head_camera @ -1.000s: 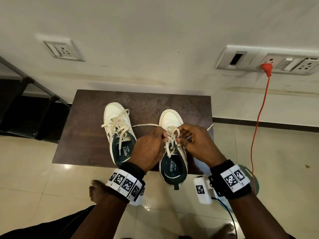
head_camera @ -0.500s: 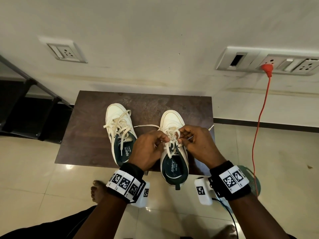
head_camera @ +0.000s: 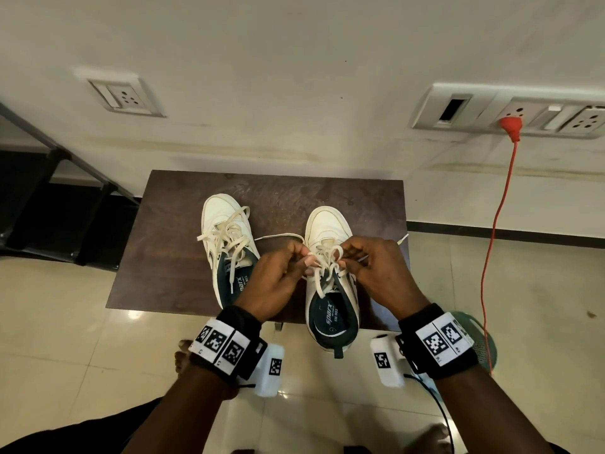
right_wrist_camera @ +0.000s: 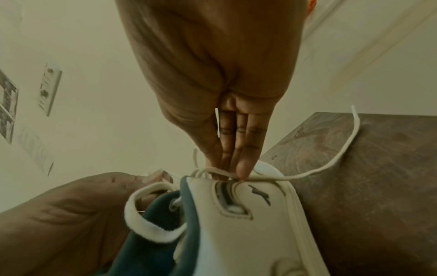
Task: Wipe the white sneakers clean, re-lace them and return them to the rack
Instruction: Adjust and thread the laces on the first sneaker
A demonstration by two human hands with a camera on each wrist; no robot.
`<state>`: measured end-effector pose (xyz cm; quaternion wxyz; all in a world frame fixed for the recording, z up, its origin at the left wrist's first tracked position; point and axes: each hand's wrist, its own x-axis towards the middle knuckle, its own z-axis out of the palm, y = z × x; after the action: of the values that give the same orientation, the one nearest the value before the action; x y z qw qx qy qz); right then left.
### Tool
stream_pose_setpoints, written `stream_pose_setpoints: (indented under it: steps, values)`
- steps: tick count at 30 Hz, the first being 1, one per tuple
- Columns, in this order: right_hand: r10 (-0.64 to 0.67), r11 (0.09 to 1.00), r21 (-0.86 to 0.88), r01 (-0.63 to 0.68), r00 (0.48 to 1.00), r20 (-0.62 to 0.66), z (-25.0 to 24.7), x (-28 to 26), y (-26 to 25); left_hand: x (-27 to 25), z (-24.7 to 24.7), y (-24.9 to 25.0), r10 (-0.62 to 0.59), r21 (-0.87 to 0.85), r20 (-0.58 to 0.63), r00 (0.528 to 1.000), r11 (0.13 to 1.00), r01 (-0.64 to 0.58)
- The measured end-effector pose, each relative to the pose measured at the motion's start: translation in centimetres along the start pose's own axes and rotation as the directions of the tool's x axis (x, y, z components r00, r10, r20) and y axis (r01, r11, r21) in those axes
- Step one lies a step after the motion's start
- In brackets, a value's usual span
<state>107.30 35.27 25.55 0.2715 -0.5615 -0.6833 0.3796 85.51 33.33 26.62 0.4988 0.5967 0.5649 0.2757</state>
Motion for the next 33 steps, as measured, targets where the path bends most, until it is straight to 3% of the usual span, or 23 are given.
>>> stream_pose_setpoints:
  steps: [4,8,13,19,24,28,33]
  values:
    - [-0.002,1.0,-0.012,0.002,1.0,-0.005,0.2,0.1,0.0,-0.6,-0.1,0.1,-0.011,-0.073,0.012,1.0,0.997,0.012]
    - [-0.008,1.0,0.018,0.008,1.0,0.015,0.0,0.0,-0.2,0.4,0.0,-0.5,-0.028,0.025,0.021,0.999,0.999,0.027]
    - [-0.021,1.0,0.009,0.021,1.0,-0.009,0.1,0.0,-0.2,1.0,0.2,-0.8,0.05,0.136,-0.037,0.998,0.99,-0.044]
    - [-0.033,0.999,0.003,0.033,0.999,-0.022,0.1,0.0,0.2,1.3,0.0,-0.2,-0.006,-0.001,-0.076,0.997,1.0,0.006]
    - [-0.076,0.99,-0.117,0.074,0.997,-0.015,0.1,-0.1,-0.3,0.5,0.0,0.5,-0.083,-0.192,-0.052,0.995,0.979,0.072]
    - [-0.126,0.965,-0.232,0.121,0.992,-0.006,0.3,-0.1,-0.7,0.3,0.0,0.6,-0.064,-0.131,-0.032,0.997,0.99,0.059]
    - [-0.089,0.983,-0.162,0.088,0.996,0.002,0.2,-0.2,-0.9,0.4,-0.2,0.9,-0.03,-0.092,-0.072,0.997,0.995,0.023]
